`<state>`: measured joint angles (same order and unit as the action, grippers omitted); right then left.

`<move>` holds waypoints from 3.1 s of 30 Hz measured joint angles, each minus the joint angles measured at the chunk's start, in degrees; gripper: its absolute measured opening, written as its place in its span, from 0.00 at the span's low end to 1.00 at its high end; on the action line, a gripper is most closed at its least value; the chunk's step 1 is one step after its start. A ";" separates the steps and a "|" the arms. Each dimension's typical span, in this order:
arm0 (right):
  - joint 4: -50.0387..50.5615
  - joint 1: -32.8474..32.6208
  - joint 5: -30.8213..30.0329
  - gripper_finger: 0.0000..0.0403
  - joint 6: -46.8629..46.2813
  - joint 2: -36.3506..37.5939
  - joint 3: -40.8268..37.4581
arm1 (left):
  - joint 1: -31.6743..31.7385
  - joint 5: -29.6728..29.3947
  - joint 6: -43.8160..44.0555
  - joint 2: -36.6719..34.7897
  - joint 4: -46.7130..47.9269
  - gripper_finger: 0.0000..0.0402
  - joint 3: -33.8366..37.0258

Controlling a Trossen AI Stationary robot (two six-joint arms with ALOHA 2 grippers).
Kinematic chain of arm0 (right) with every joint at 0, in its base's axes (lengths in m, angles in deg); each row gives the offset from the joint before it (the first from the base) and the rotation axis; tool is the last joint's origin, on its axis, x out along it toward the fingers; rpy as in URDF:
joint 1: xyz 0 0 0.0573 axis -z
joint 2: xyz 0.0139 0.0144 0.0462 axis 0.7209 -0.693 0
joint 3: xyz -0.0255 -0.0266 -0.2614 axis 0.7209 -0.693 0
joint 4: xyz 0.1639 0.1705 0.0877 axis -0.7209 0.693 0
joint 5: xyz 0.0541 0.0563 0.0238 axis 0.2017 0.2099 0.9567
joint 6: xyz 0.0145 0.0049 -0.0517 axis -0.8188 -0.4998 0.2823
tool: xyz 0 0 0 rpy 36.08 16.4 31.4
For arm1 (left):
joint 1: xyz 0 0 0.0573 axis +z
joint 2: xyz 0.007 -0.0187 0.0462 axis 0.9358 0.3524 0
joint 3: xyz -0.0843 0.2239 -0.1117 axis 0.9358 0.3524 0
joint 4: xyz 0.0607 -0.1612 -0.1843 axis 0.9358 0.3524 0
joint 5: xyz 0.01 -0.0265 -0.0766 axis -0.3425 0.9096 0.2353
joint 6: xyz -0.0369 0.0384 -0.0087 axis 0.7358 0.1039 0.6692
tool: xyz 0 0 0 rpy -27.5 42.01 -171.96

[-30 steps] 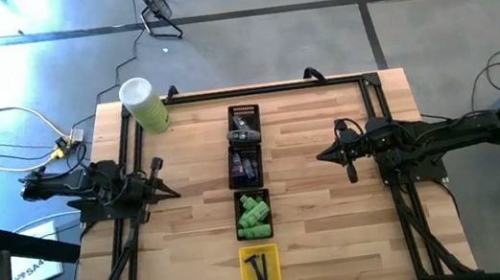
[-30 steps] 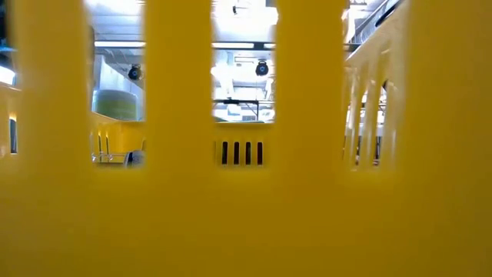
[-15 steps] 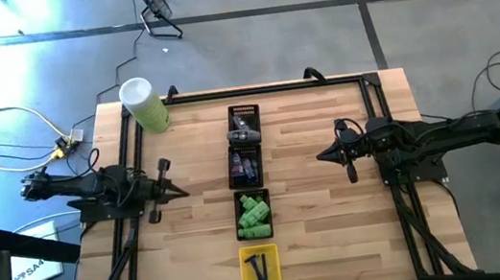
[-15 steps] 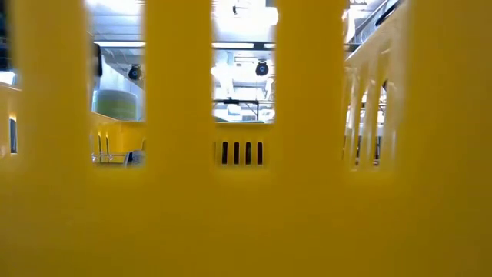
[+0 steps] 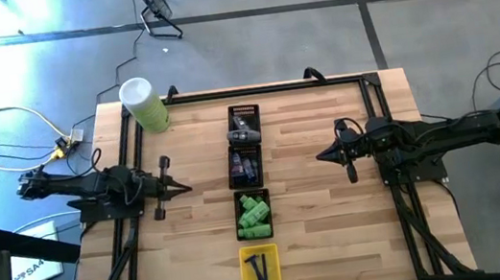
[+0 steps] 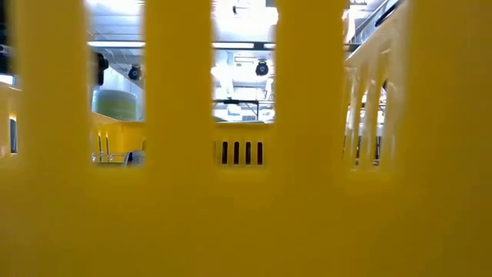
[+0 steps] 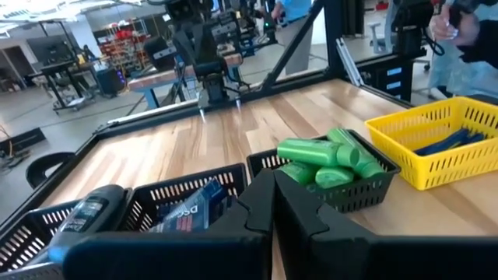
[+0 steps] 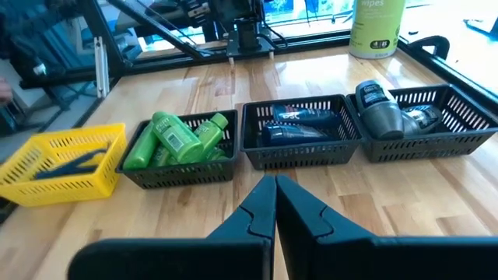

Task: Pick & Place Travel size toiletries
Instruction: Return to Home Position

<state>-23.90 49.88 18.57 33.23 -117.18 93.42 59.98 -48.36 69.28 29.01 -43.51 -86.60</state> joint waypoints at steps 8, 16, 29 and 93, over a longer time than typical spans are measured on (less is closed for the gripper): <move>-2.85 1.16 3.28 0.00 -3.17 3.00 0.01 | 0.00 0.05 -0.37 0.47 0.02 0.00 0.03; 5.00 6.32 5.21 0.00 -4.71 13.85 0.02 | 0.00 0.89 -0.04 0.47 2.27 0.00 -1.00; 10.94 8.79 4.02 0.00 -5.12 27.70 0.02 | 0.00 1.75 0.47 0.46 2.89 0.00 -1.09; -0.75 8.76 -3.08 0.00 -4.14 34.42 -17.56 | 0.02 2.34 15.17 6.41 3.21 0.00 -1.13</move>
<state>-24.65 58.64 15.48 29.09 -82.76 75.86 60.00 -46.02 84.45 35.42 -40.30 -87.73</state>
